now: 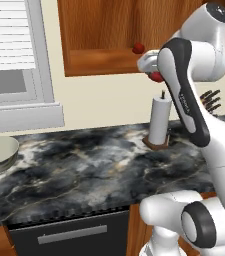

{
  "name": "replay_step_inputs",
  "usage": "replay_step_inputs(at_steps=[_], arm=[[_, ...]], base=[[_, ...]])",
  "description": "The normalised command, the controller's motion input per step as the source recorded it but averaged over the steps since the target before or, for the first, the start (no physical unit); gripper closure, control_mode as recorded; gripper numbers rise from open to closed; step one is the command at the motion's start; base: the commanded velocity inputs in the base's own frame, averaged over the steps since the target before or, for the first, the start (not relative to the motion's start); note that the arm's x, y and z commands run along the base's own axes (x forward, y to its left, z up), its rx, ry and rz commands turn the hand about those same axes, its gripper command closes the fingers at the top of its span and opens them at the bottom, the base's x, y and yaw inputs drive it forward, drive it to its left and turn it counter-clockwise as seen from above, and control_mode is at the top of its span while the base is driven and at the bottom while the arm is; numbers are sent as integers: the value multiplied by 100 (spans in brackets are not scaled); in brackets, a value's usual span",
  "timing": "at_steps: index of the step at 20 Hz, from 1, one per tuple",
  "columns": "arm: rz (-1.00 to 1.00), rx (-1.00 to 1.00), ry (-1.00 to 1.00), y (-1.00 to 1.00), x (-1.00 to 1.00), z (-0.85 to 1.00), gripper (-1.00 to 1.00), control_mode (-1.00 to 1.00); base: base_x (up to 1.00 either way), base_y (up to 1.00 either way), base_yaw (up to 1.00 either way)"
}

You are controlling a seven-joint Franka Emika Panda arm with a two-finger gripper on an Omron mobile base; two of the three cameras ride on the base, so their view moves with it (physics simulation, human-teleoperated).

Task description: Pick the bell peppers from the cabinet and place them in one bowl. Pick the corn from the sink and place it in the other bowl.

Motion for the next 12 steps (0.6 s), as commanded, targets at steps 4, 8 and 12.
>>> replay_step_inputs(at_steps=[4,8,12], arm=[[0,-7,6,0,-66,-27,100,-100],[0,-8,1,0,-54,-46,100,-100],[0,-5,0,0,-40,-67,100,-100]], base=[[0,0,0],[0,0,0],[0,0,0]])
